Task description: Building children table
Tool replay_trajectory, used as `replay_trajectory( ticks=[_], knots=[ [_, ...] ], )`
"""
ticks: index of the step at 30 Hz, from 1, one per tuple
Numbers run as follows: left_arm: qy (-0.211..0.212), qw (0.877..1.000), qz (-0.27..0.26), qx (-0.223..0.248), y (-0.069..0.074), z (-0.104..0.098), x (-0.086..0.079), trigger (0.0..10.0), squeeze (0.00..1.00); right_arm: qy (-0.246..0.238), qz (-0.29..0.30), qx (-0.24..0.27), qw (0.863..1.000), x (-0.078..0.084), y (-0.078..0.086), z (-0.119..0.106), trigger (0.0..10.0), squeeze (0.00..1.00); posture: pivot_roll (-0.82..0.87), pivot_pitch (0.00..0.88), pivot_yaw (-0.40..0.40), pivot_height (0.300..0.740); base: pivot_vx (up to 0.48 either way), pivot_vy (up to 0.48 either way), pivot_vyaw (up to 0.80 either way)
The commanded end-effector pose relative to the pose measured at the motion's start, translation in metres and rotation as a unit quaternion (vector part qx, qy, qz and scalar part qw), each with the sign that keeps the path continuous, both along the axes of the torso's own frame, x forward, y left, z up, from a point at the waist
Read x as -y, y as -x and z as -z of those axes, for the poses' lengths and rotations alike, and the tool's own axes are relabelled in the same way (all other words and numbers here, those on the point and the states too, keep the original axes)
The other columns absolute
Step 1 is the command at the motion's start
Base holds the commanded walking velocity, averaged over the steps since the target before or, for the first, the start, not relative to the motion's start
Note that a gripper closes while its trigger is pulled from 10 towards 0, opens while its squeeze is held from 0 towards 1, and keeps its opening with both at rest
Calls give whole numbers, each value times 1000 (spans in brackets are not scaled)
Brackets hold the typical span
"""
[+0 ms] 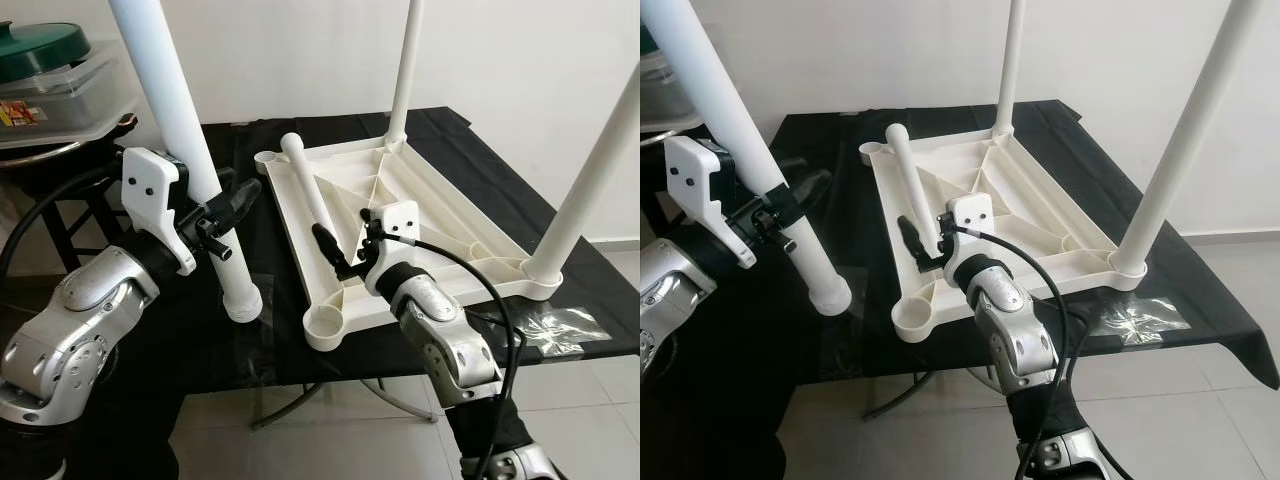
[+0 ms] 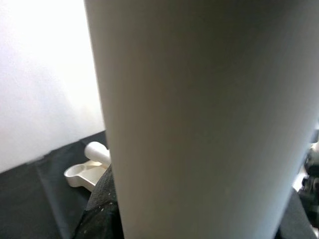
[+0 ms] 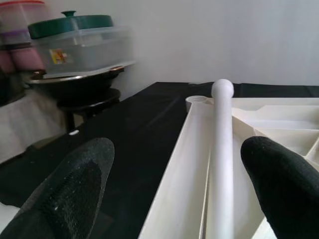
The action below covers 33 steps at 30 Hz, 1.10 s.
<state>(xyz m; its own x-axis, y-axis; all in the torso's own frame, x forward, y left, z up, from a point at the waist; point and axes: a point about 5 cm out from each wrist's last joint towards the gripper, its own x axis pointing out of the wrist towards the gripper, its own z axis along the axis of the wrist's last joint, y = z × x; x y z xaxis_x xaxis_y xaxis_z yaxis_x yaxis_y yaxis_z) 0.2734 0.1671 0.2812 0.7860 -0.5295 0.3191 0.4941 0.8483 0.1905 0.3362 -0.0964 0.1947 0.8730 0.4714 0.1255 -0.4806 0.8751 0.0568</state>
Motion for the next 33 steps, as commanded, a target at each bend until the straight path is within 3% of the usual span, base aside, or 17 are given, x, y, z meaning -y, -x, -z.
replay_trajectory(
  ticks=[1,6,10,25,33],
  knots=[
    [-20,999,1,25,4,-4,3,0,0,-21,-16,-20,999,1,-2,2,10000,0,-4,21,0,740,0,0,0],
    [-35,999,-4,31,3,-4,3,0,0,-25,-34,-27,999,1,0,5,10000,0,-3,20,2,740,0,0,0],
    [-54,998,-11,38,1,-2,4,0,0,2,-50,-23,998,2,2,10,10000,0,-1,19,5,740,0,0,0],
    [-68,996,-36,53,-3,-1,-2,0,0,23,-109,-26,993,-6,12,15,10000,0,-3,20,7,740,0,0,0],
    [-91,994,-9,55,-5,4,-2,0,0,65,-206,4,976,-10,22,7,10000,0,-3,21,2,740,0,0,0]
  ],
)
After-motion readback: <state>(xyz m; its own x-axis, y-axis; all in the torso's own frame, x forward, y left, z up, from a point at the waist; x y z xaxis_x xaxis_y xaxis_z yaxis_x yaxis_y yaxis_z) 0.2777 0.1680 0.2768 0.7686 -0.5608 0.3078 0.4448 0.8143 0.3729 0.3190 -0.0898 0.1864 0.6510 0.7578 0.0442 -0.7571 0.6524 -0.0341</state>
